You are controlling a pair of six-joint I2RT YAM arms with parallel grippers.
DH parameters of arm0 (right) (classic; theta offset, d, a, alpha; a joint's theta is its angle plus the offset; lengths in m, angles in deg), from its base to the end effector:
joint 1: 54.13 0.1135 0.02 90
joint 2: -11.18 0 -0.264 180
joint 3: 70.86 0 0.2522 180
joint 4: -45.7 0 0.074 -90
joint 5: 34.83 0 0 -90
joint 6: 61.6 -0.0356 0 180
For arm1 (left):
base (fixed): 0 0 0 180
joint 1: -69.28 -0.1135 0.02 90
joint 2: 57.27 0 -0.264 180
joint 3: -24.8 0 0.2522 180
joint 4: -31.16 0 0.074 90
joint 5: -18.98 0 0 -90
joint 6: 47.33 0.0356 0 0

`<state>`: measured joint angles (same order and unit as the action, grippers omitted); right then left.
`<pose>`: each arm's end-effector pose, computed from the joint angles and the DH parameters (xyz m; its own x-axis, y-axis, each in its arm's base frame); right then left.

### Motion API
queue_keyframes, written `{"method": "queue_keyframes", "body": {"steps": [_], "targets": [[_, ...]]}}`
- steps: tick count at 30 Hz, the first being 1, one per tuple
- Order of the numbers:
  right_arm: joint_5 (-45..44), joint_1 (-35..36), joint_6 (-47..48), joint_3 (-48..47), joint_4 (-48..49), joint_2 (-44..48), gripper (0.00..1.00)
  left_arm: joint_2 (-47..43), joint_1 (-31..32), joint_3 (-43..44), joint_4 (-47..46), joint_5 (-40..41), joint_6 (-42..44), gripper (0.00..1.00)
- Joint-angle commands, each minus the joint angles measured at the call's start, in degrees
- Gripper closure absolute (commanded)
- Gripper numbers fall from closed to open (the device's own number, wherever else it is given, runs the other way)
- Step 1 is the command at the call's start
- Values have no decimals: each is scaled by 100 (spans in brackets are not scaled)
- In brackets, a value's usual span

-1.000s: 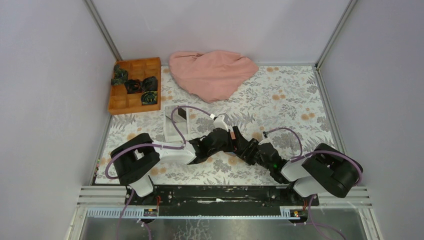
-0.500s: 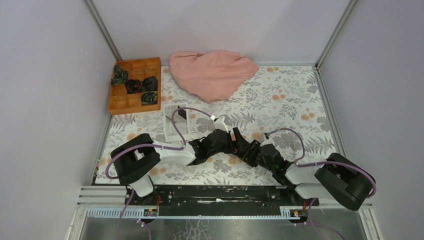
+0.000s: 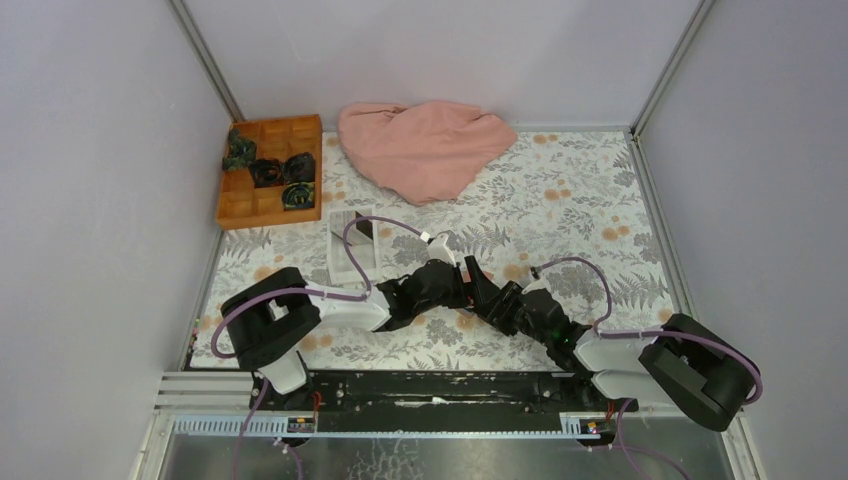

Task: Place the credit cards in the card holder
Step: Close the card holder at the center of the board.

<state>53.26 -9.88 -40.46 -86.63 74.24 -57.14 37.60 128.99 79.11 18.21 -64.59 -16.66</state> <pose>0.1268 0.1219 0.1140 -0.7352 0.5851 -0.3421 0.0282 0.5307 0.8471 0.1704 -0.2837 0.1619 -0.8142 -0.3007 -0.4966 0.2111 0.6436 -0.7357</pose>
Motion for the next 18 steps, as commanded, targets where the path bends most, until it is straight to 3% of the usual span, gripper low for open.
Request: {"method": "queue_keyframes", "body": {"steps": [1,18], "targets": [[-225,29,320,54,-475,95,49,280,24,-290,1070,-12,238,12],[-344,44,355,113,-1043,807,49,266,32,-329,1002,29,189,13]]}}
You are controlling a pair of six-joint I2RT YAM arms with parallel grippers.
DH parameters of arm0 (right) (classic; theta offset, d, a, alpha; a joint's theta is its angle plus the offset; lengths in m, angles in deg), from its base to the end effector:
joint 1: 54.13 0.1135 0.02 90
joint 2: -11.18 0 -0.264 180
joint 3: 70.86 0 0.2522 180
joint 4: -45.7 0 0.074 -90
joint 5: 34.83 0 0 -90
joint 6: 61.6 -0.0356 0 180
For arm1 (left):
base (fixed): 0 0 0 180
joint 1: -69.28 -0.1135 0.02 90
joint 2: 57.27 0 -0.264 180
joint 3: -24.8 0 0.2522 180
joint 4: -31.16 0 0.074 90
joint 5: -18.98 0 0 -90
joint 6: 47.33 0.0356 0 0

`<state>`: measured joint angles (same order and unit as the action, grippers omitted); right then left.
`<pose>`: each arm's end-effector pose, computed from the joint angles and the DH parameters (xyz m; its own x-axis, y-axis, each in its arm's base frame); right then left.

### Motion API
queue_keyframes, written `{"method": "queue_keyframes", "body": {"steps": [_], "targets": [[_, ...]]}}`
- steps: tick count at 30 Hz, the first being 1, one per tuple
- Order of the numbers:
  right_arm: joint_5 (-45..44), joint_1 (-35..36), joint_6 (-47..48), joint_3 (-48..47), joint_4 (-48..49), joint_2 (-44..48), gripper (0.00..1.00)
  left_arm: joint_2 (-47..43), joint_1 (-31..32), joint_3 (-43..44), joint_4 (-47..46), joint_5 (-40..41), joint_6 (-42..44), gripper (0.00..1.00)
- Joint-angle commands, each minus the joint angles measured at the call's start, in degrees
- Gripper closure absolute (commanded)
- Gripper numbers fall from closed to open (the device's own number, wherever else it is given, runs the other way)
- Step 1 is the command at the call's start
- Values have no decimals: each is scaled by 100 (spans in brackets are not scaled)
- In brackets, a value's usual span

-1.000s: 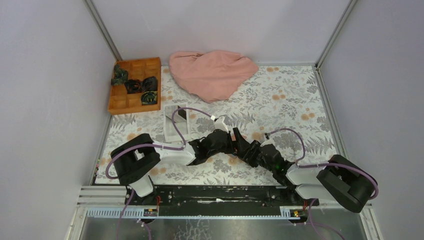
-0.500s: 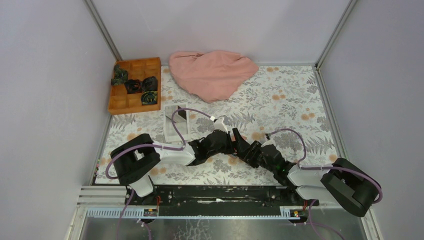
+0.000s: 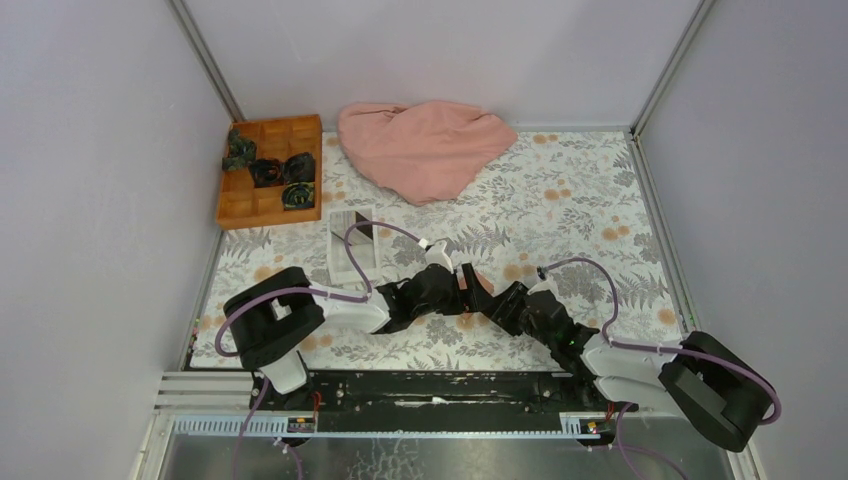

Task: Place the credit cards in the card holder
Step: Close the card holder at the center of the board.

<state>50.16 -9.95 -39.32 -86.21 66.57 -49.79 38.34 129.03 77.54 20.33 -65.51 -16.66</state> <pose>0.1224 0.1146 0.1183 -0.7036 0.6016 -0.3781 0.0362 0.5618 0.8265 0.1659 -0.2777 0.1466 -0.8406 -0.2580 -0.4762 0.1878 0.6858 -0.7031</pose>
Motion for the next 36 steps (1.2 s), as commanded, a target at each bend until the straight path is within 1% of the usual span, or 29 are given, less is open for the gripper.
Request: {"method": "queue_keyframes", "body": {"steps": [1,6,15,24,32,36], "targets": [[-34,50,234,75,-273,86,49,174,25,-172,779,121,179,13],[-58,52,213,105,-320,188,49,63,30,-154,679,76,158,13],[-240,57,190,158,-791,906,50,168,28,-122,663,32,137,13],[-541,56,-85,337,-1208,1569,52,100,27,-514,-31,-114,-274,12],[-858,63,-403,472,-1606,2065,56,93,25,-1000,-741,44,-877,12],[-958,64,-562,568,-1714,2247,57,-12,38,-1104,-854,129,-957,12]]}}
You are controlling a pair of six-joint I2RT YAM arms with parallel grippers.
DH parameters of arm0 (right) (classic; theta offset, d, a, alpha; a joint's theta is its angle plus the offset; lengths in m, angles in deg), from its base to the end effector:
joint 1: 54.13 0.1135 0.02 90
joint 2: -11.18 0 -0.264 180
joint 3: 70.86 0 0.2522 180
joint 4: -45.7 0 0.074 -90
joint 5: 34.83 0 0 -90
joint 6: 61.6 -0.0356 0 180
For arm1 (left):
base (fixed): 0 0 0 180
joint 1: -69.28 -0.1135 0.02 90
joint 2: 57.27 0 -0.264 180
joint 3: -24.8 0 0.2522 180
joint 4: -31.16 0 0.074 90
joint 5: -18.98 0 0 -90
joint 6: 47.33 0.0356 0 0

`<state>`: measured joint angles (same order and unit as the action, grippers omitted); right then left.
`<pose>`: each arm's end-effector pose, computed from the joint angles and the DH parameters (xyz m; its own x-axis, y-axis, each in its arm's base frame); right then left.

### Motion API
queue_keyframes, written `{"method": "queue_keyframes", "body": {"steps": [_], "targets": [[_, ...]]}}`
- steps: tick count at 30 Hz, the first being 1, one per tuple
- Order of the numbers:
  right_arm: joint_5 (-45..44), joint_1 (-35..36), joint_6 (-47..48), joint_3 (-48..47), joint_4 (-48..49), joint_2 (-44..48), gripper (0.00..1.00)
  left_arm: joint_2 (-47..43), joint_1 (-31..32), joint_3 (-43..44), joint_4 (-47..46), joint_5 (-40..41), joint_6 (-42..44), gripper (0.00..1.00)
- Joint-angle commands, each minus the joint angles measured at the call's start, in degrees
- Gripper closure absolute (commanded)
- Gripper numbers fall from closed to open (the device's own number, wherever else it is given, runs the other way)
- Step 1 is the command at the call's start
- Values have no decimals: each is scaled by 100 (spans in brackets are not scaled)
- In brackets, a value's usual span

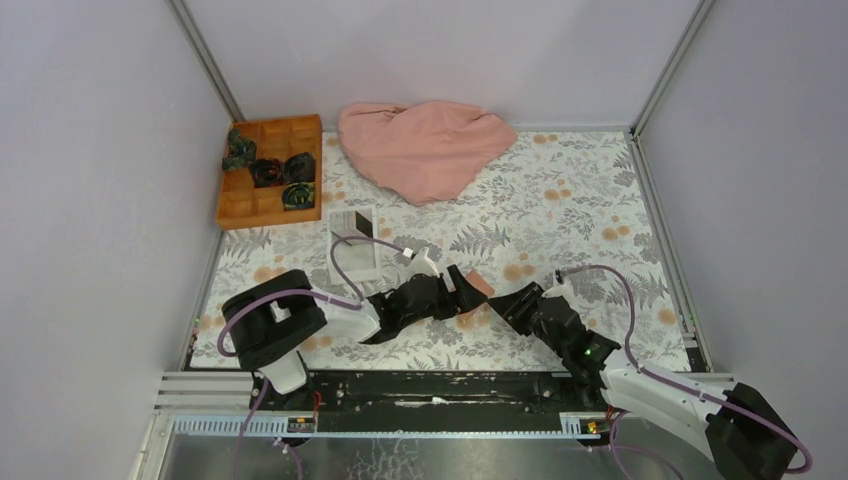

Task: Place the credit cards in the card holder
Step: Close the card holder at the center of the board.

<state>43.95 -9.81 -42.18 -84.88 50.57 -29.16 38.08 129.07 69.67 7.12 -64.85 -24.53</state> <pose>0.1094 0.0972 0.1327 -0.6111 0.6962 -0.3766 0.0620 0.5164 0.8541 0.1558 -0.2600 0.1331 -0.8342 -0.3887 -0.3911 0.1076 0.5808 -0.8069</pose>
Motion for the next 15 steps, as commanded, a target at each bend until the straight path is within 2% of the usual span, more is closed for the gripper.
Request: {"method": "queue_keyframes", "body": {"steps": [1,15], "targets": [[-357,50,-297,452,-125,233,57,-33,33,-333,452,86,-176,12],[-536,49,-486,473,-786,788,60,-499,30,-150,153,262,-107,10]]}}
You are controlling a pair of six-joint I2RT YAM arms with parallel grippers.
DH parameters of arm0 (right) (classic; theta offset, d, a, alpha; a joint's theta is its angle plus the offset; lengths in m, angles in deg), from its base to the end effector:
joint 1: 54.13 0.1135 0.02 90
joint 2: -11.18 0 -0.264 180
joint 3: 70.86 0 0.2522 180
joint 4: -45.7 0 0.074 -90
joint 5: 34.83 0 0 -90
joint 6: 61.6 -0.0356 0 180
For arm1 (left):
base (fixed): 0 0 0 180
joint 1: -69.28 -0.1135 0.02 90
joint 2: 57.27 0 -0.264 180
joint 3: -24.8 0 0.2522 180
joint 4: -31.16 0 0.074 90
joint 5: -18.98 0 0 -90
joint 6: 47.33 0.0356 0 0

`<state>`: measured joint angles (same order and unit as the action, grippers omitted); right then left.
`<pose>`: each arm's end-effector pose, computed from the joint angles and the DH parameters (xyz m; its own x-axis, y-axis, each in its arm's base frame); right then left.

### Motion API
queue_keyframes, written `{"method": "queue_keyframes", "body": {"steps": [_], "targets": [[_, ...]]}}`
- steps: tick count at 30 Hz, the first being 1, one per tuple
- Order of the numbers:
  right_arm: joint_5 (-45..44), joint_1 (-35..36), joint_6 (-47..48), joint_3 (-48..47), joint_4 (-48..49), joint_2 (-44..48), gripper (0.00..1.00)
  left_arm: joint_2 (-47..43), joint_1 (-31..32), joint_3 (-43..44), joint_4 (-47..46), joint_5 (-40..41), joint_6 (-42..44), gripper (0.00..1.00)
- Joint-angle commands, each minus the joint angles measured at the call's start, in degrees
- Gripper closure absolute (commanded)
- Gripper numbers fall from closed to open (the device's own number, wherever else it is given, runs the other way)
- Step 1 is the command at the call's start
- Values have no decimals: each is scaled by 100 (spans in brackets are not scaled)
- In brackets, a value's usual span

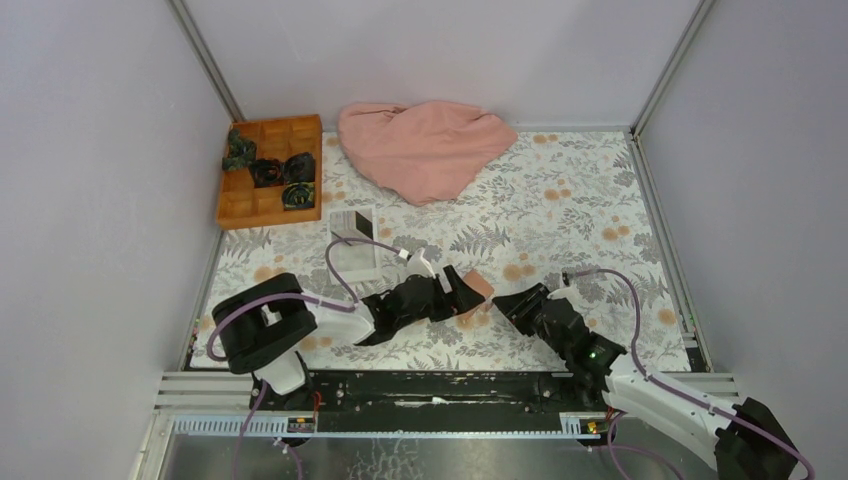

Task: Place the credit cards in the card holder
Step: Close the card holder at the center of the board.

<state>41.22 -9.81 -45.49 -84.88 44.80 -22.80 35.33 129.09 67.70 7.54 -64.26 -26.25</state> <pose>0.1059 0.0914 0.1363 -0.5673 0.7493 -0.3418 0.1013 0.4754 0.8739 0.1511 -0.2514 0.1368 -0.8308 -0.4146 -0.3713 0.0833 0.5670 -0.8195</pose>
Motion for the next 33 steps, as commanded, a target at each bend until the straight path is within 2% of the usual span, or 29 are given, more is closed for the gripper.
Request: {"method": "queue_keyframes", "body": {"steps": [1,9,15,23,33], "targets": [[-265,51,-166,475,-258,199,61,-329,30,80,134,250,109,10],[-311,51,-230,524,-588,508,62,-1062,17,382,1004,937,866,8],[-310,59,-278,580,-470,304,67,-1207,-259,77,1244,1073,1091,7],[-258,91,-334,625,91,-323,70,-651,-698,-326,490,460,1166,12],[-292,99,-368,669,289,-525,70,-382,-743,-381,-97,-148,1438,19]]}}
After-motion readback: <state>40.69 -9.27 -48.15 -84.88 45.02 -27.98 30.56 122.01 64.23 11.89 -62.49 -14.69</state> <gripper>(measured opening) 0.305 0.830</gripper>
